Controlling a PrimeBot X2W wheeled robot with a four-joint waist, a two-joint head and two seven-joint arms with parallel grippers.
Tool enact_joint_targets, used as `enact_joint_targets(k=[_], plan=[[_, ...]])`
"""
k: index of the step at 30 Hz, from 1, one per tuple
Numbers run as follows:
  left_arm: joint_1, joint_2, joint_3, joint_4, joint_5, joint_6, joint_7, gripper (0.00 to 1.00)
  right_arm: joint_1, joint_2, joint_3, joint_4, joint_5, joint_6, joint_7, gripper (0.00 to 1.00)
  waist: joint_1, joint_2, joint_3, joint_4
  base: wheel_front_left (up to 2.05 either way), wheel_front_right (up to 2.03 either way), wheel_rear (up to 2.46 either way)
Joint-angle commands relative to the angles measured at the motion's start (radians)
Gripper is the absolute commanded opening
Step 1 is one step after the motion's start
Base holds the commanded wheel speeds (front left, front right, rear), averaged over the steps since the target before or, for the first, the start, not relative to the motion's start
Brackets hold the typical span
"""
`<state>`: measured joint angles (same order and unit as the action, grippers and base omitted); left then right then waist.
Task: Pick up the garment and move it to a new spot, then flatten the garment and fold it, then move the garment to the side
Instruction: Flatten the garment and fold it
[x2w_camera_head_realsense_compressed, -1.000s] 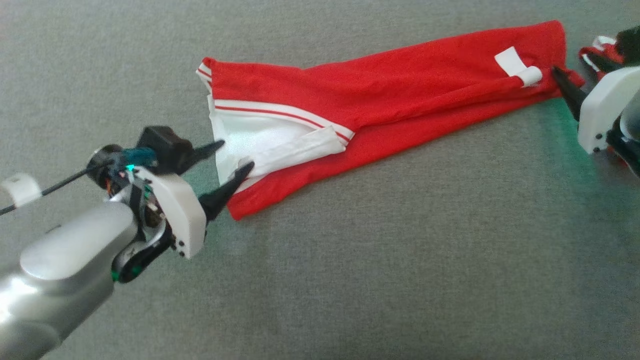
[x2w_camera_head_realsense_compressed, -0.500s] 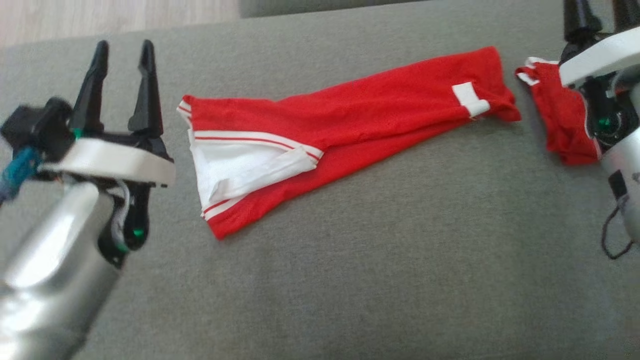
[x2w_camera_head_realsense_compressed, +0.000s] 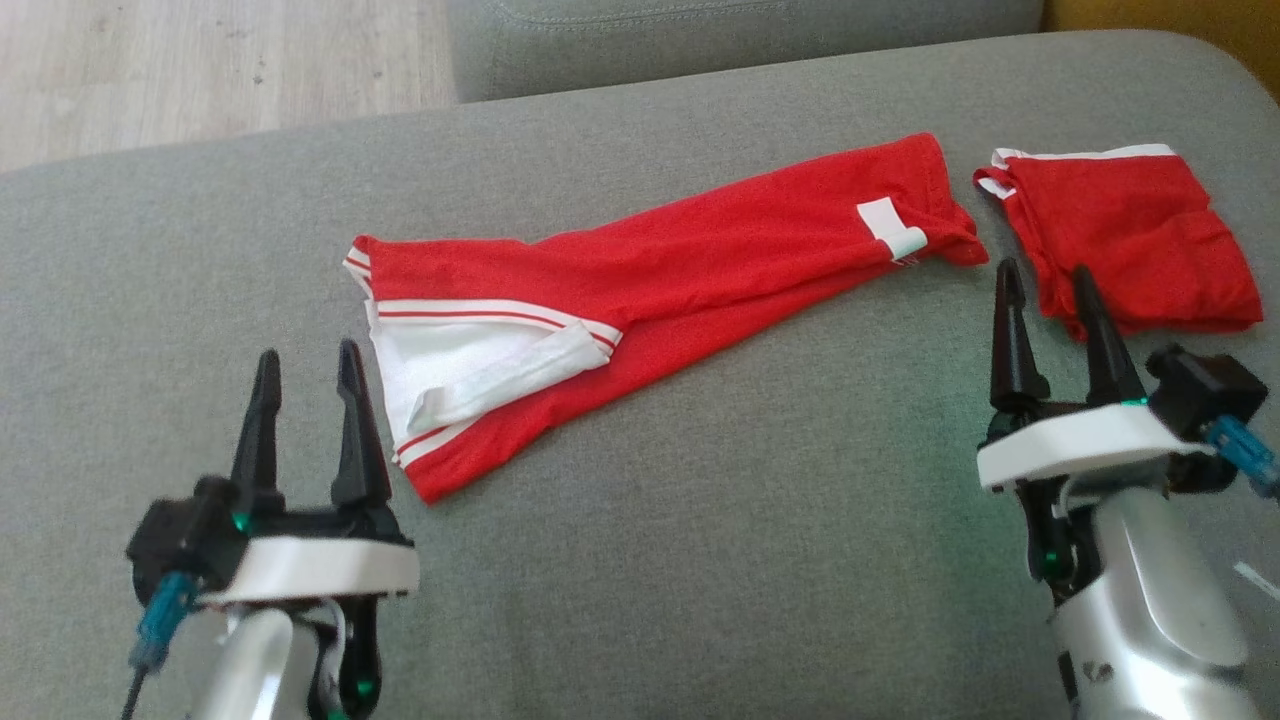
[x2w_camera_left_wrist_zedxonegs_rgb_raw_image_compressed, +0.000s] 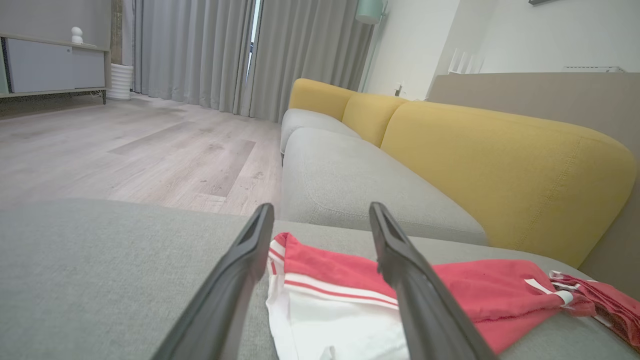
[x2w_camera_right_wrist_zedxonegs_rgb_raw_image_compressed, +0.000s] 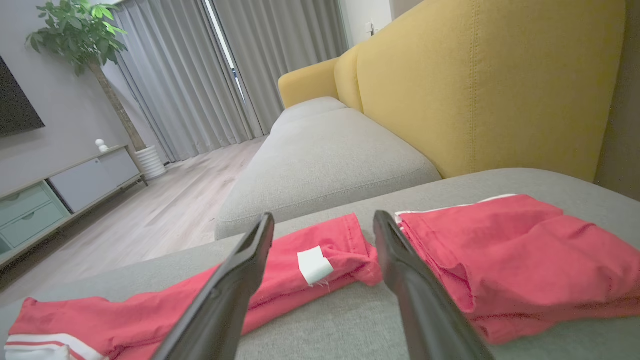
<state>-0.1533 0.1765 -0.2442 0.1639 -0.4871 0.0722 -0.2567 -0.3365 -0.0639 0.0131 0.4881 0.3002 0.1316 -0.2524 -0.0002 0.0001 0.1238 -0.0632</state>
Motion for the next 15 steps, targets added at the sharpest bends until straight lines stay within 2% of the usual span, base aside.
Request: enact_joint_targets(k=[1, 7, 15], plan=[[-0.020, 0.001, 0.054, -0.023, 0.015, -0.010, -0.005, 1.00, -0.021, 0.011, 0.016, -0.043, -0.007, -0.001, -0.009, 1.00, 0.0002, -0.0001, -0.002, 0.000, 0.00, 0.00, 0.00], [-0.007, -0.065, 0.135, 0.005, 0.105, -0.102, -0.005, 1.00, 0.010, 0.013, 0.028, -0.072, 0.016, -0.001, -0.009, 1.00, 0.0002, -0.0001, 0.002, 0.013, 0.00, 0.00, 0.00], [-0.053, -0.104, 0.174, 0.033, 0.166, -0.166, -0.005, 1.00, -0.050, 0.014, 0.007, -0.063, -0.037, -0.001, 0.002, 1.00, 0.0002, -0.0001, 0.061, 0.060, 0.00, 0.00, 0.00]])
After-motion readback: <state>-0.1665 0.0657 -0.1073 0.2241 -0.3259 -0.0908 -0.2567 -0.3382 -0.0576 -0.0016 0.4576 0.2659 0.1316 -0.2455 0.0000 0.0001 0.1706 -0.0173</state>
